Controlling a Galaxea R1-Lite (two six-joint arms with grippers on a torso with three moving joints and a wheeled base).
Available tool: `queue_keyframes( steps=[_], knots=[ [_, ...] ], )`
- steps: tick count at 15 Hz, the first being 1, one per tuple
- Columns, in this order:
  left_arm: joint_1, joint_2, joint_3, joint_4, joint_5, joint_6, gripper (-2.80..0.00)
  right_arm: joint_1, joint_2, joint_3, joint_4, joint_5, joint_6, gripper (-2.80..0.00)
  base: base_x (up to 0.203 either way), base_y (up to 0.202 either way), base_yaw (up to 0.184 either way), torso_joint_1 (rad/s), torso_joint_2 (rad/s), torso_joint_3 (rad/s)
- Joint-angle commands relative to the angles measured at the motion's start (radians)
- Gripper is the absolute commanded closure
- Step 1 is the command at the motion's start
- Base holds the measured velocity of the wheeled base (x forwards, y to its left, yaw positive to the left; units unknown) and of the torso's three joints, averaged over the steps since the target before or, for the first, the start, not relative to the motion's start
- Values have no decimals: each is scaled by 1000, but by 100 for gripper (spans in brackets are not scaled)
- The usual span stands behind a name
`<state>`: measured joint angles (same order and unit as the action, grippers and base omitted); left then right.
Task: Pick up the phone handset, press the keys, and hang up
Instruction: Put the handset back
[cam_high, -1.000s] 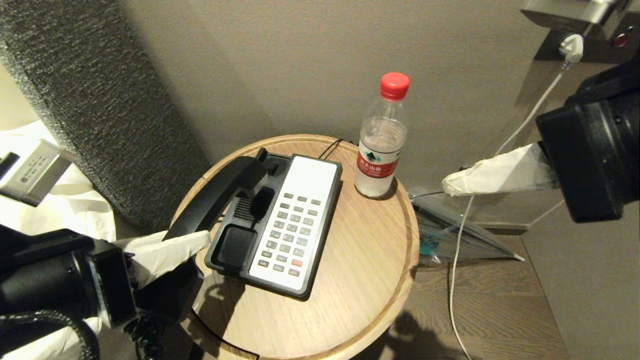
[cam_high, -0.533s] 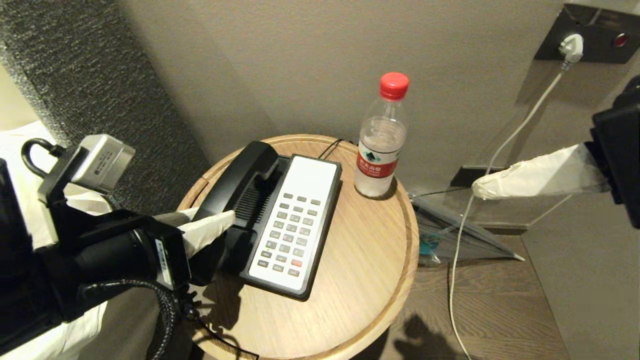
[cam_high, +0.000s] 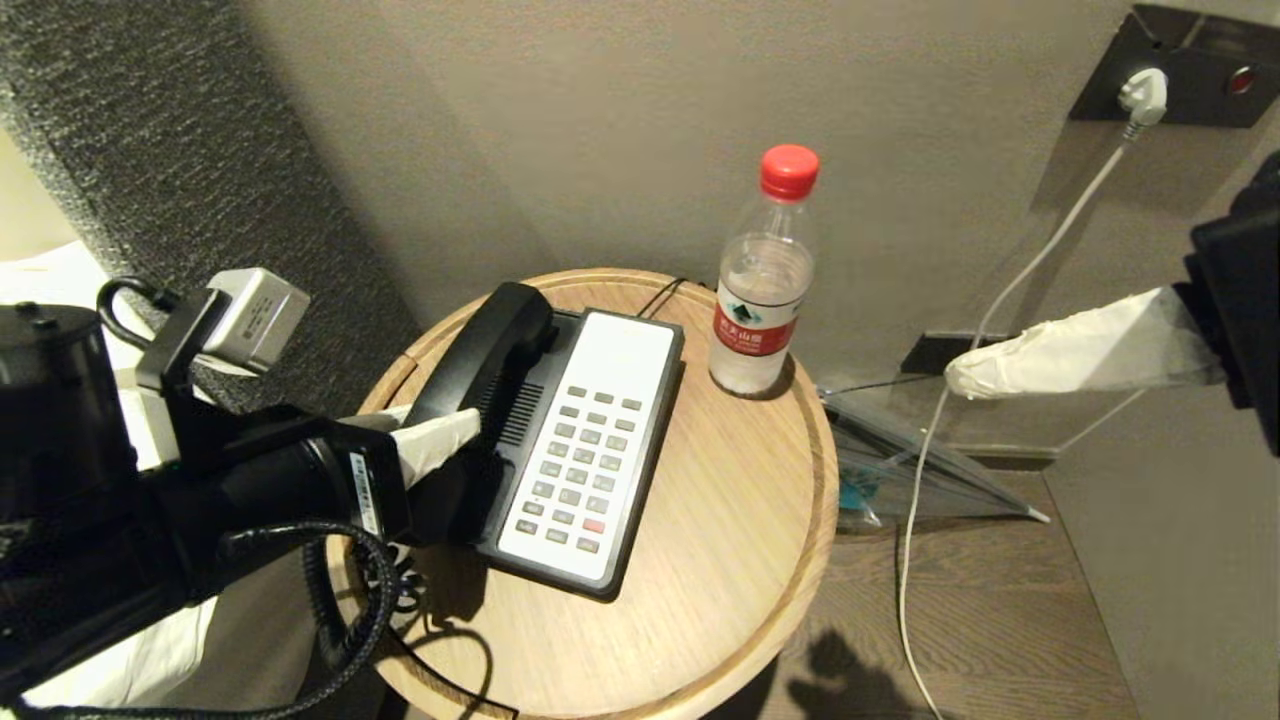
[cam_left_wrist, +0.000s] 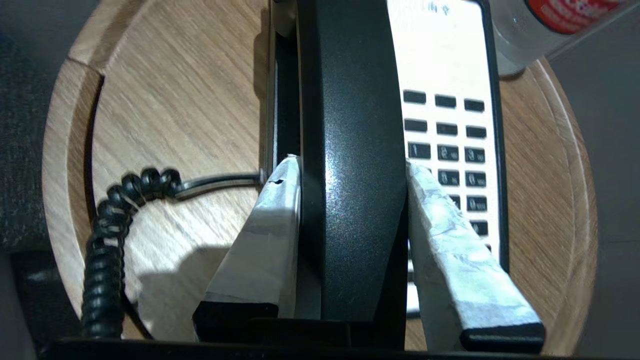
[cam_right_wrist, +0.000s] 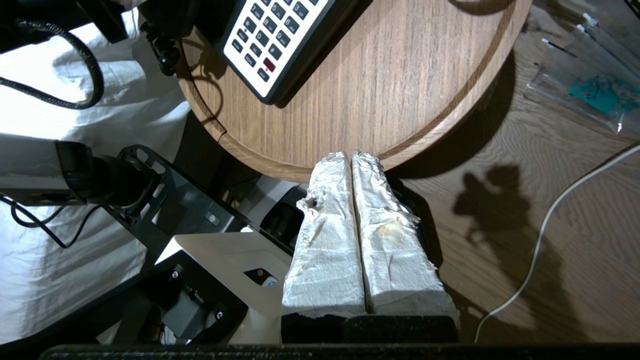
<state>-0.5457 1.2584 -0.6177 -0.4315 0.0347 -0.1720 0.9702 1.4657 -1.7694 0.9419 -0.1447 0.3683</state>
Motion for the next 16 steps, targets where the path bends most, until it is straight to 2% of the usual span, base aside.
queue_keyframes(
  steps=[1, 16],
  knots=[
    [1, 28, 5, -27, 1, 3, 0, -1, 3, -1, 5, 0, 3, 0, 0, 0, 0, 0, 0, 0],
    [-8, 58, -25, -47, -1, 8, 0, -1, 1, 1, 6, 3, 4, 0, 0, 0, 0, 0, 0, 0]
  ],
)
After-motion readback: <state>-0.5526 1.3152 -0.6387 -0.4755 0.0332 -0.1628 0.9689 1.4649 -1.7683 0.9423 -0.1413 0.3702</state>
